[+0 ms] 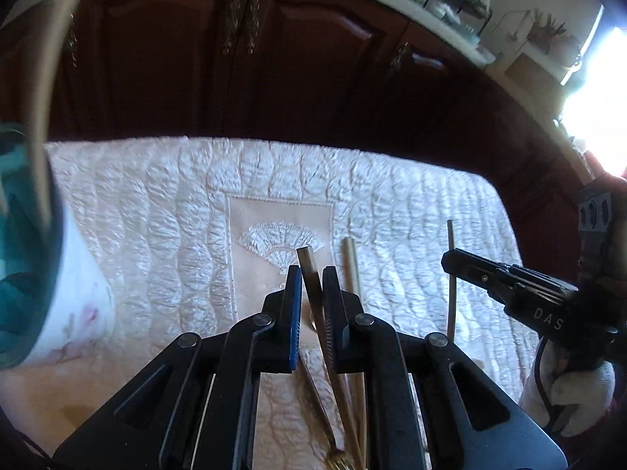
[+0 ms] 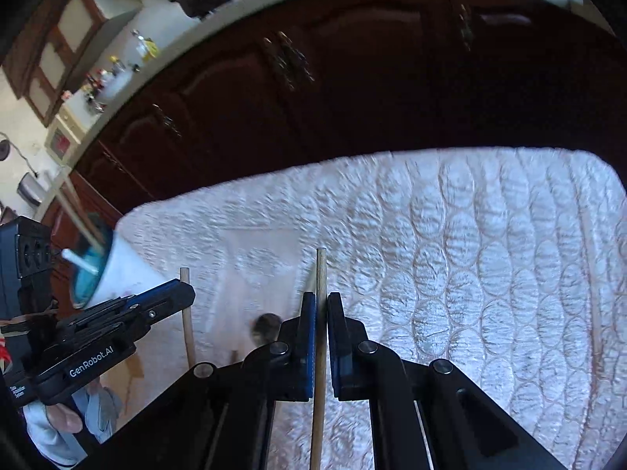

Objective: Organize utensils
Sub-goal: 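Close the left tool on a dark wooden chopstick beside the gold fork, then lift both held chopsticks and carry them over the floral cup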

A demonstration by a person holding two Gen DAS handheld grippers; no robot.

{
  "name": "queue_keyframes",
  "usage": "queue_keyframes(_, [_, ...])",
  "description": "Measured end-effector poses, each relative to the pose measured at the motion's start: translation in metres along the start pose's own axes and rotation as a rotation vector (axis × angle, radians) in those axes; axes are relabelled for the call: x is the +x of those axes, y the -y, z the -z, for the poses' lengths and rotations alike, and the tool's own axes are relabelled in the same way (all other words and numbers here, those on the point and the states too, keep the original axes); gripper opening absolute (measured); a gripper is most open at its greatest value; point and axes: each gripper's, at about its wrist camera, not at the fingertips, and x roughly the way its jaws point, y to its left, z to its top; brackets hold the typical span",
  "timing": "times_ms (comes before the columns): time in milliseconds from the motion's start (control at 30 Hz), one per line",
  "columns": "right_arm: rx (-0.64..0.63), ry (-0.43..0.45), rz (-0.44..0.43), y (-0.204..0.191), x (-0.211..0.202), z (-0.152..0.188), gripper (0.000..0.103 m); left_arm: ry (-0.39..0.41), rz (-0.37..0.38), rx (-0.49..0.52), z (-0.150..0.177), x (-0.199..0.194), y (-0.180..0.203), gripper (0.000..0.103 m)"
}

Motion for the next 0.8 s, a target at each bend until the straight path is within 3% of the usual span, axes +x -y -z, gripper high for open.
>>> queue_keyframes(367, [-0.079, 0.106, -0.003, -0.033, -0.067, 0.008, 0.005, 0.084, 0.026, 0.023, 0.011, -0.055, 0.013, 0.009])
queue_keyframes(800, [-0.133, 0.155, 0.007, -0.055, -0.101, 0.018, 0.005, 0.163, 0.071, 0.033, 0.02, -0.107, 0.015, 0.008])
